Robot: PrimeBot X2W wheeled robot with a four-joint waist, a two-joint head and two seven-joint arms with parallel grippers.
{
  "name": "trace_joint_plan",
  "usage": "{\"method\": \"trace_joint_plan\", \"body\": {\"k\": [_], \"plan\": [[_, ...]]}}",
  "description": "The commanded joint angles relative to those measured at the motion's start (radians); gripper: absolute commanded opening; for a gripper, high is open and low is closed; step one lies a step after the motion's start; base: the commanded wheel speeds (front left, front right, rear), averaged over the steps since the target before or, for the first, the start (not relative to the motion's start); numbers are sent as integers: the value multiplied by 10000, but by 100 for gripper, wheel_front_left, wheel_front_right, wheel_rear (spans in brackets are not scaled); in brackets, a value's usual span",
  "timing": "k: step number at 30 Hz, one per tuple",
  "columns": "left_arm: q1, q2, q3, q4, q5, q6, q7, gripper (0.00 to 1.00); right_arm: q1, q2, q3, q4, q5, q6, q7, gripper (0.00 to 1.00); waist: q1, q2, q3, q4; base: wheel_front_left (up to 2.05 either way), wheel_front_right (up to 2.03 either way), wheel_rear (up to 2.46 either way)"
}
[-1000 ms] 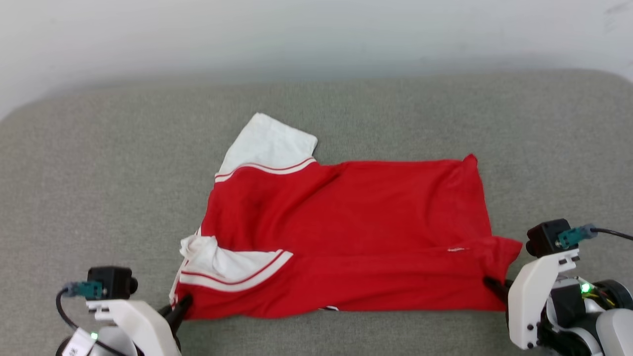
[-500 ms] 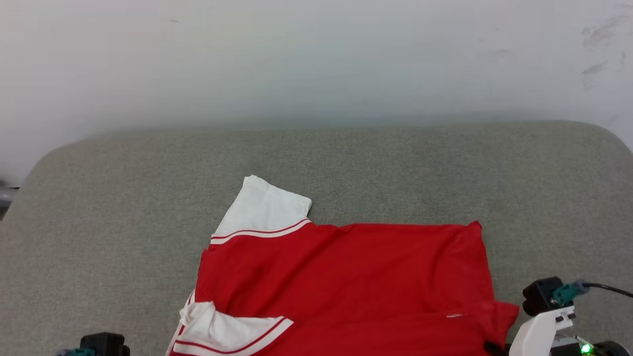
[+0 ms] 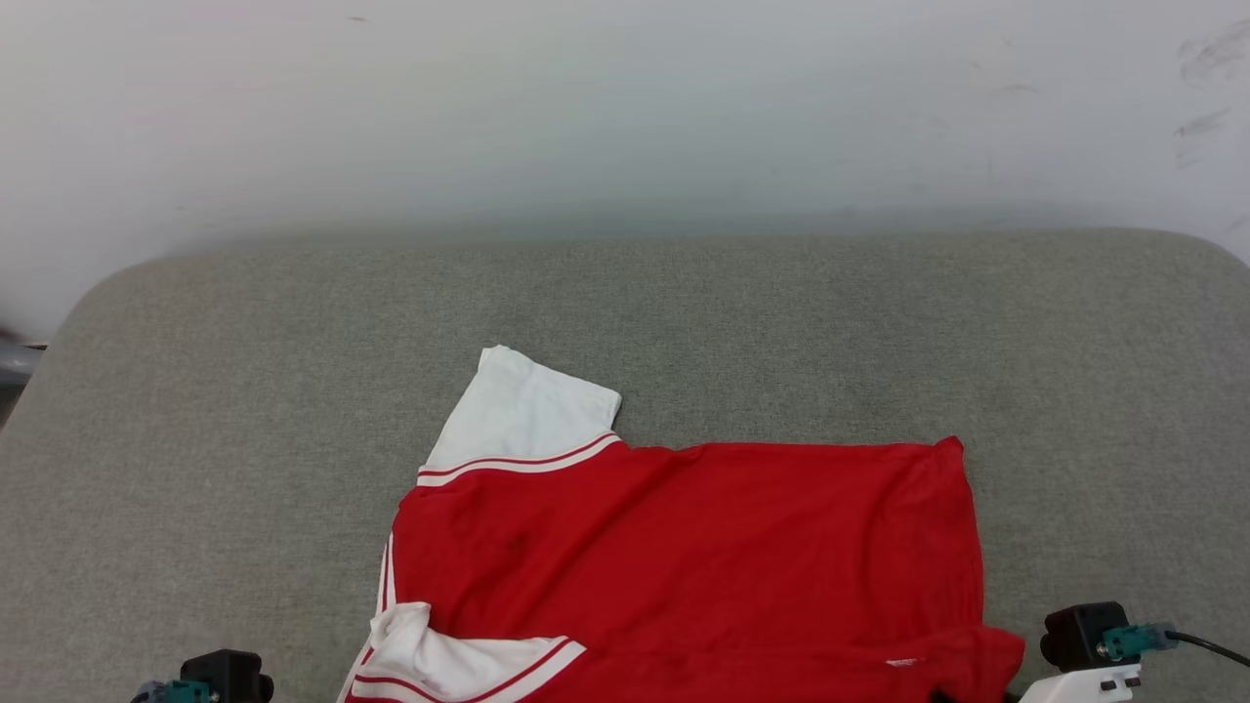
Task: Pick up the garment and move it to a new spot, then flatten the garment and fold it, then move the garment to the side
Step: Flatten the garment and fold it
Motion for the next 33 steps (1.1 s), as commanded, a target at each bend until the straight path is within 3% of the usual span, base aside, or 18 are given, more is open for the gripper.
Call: {"method": "trace_joint_plan", "body": {"k": [1,15,25,30,33], "plan": [[-147,-15,-4,46,-2,-65,-57,100,-7,62,56,10,-43,-8,-256,100,1,-1,-5,-28,0,0,0],[-1035,87,293,-233,1156,-21,-1826,100,-411,893,-764,-819,-1787,-8,-4789,100,1,-1,-115,-197,0,0,0],[-2481,-95,432,-339,2280,137,-3427,100,-994,1421,-934,-2314,-2806,-8,-5462,100,1,-1,906,-845,0,0,0],[-3841,-3,402,135,2465,-148,-3369,100,-1762,1495,-819,-2615,-2997,-8,-5557,100,1,-1,1848,-1198,0,0,0],[-4761,133,317,456,2378,-532,-3011,100,-2187,1543,-746,-2644,-3118,-8,-5628,100,1,-1,2386,-1421,0,0,0]]}}
